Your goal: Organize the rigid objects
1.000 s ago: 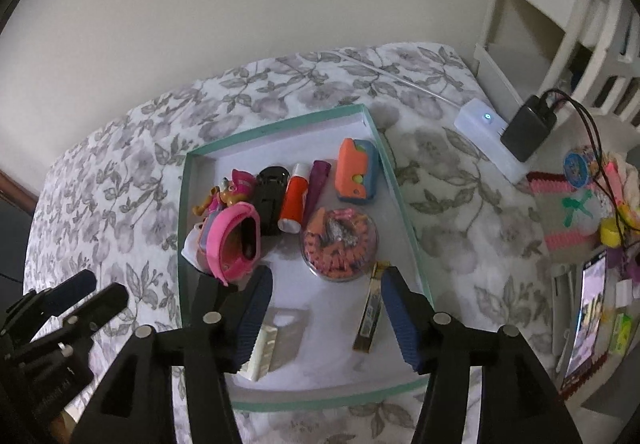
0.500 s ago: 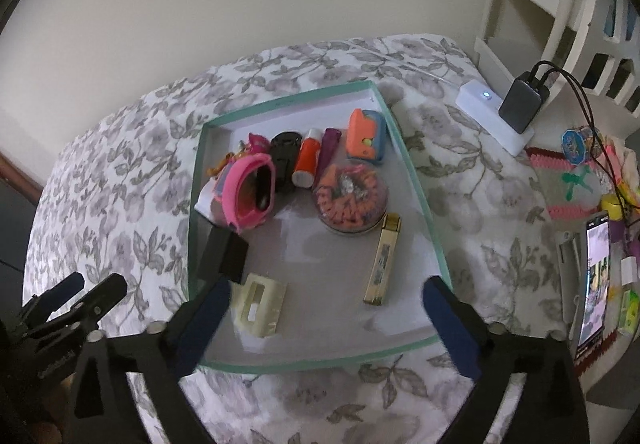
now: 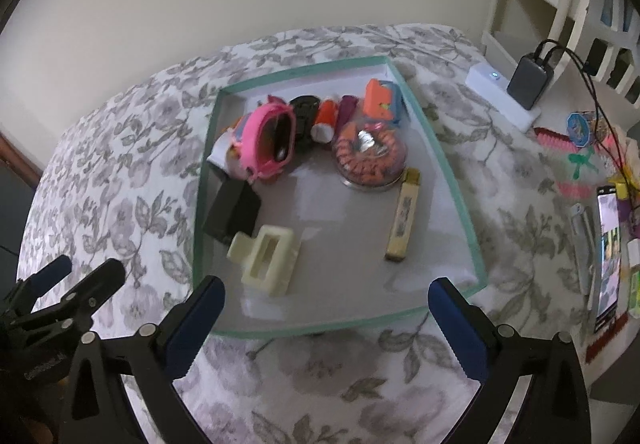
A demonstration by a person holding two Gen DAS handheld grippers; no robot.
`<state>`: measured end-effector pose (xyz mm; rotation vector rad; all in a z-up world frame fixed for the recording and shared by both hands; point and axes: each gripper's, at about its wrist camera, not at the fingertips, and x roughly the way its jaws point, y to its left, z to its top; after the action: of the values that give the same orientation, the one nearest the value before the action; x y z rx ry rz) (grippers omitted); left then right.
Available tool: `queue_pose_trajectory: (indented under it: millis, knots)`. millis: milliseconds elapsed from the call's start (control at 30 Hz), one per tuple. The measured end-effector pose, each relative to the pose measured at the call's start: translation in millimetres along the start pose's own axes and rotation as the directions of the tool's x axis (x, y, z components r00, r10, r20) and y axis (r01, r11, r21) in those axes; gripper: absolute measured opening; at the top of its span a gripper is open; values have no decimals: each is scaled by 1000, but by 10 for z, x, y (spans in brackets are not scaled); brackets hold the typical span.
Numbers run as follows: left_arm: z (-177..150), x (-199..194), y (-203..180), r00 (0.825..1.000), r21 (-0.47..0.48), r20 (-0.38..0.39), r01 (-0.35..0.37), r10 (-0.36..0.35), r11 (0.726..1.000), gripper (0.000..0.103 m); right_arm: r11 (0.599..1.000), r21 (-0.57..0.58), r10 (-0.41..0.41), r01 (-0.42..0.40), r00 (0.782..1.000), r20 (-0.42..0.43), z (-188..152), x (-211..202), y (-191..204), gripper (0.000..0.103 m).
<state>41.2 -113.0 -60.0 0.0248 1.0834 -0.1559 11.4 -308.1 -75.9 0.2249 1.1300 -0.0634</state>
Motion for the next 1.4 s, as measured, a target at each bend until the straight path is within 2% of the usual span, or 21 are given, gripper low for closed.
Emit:
queue_pose_trajectory:
  millis: [133, 600, 833, 1167, 1400]
  knots:
    - [-63, -67, 3, 1000, -3, 9, 20, -20, 1000, 102, 1000, 12, 15, -15, 1000, 20, -75, -61, 5, 103]
    - [-249, -322, 74, 997, 5, 70, -33, 32, 999, 102, 1000, -5, 28, -28, 997, 66, -323, -289, 20, 103]
    - [-381, -461, 74, 990, 27, 97, -102, 99, 994, 102, 999, 5, 38, -39, 995, 89, -490, -411, -5, 103]
    - [-519, -522, 74, 988, 41, 82, -132, 128, 990, 102, 999, -20, 45, -43, 994, 103, -597, -486, 43, 103]
    - [-550, -545, 135, 989, 5, 69, -128, 127, 992, 102, 999, -10, 49, -48, 993, 106, -602, -496, 24, 103]
